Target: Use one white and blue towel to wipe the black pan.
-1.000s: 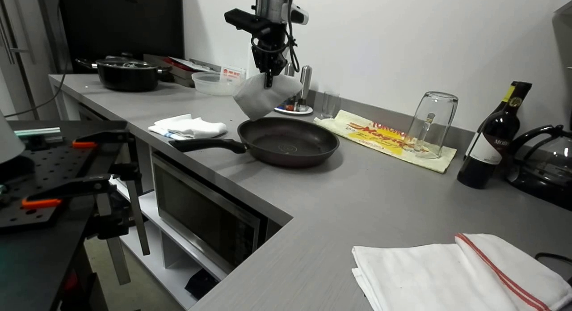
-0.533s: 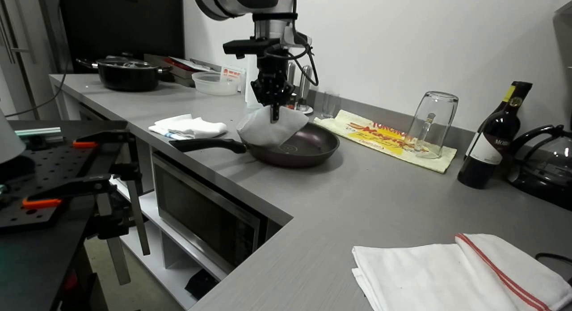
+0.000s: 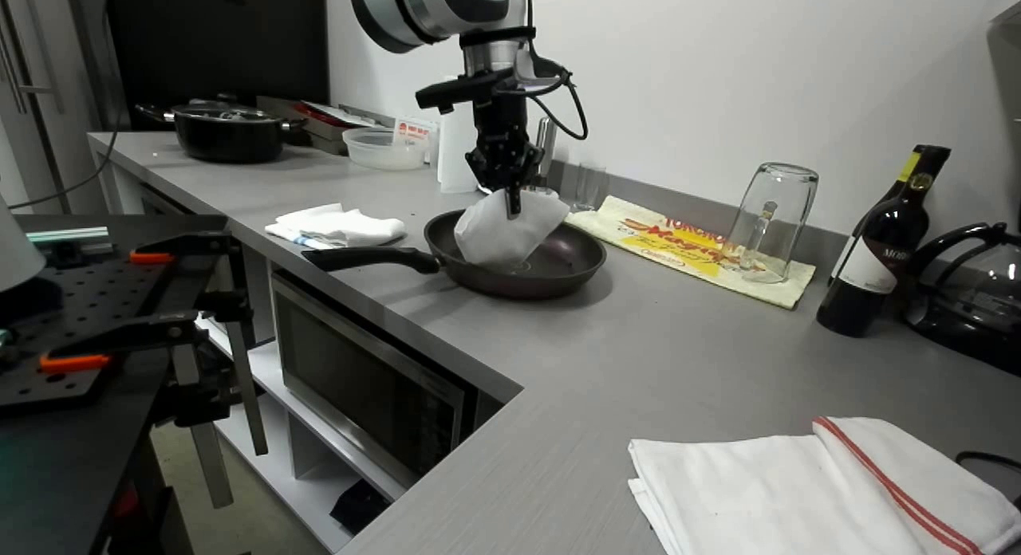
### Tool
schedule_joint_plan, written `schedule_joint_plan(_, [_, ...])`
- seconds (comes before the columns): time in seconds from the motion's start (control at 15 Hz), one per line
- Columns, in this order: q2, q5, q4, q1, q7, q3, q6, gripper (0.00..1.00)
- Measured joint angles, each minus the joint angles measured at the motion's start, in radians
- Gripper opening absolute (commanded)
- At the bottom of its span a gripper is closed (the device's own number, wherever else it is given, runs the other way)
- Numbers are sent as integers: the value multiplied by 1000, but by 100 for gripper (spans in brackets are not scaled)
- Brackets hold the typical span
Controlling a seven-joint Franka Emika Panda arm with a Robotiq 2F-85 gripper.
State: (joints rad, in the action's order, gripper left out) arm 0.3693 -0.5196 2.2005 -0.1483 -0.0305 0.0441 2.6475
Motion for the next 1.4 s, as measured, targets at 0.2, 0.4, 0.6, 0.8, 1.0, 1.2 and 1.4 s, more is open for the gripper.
schedule_joint_plan(0.2, [34, -27, -39, -10, -43, 27, 39, 4])
schedule_joint_plan(0.4, [85, -50, -87, -23, -84, 62, 88, 4])
schedule_joint_plan(0.6, [140, -66, -136, -44, -113, 100, 120, 4])
schedule_joint_plan(0.8, [193, -92, -176, -73, -135, 147, 137, 4])
schedule_joint_plan(1.0, [243, -119, -208, -97, -159, 189, 145, 4])
schedule_joint_plan(1.2, [285, -140, -229, -115, -178, 217, 151, 4])
schedule_joint_plan(1.4, [318, -153, -244, -135, -201, 238, 157, 4])
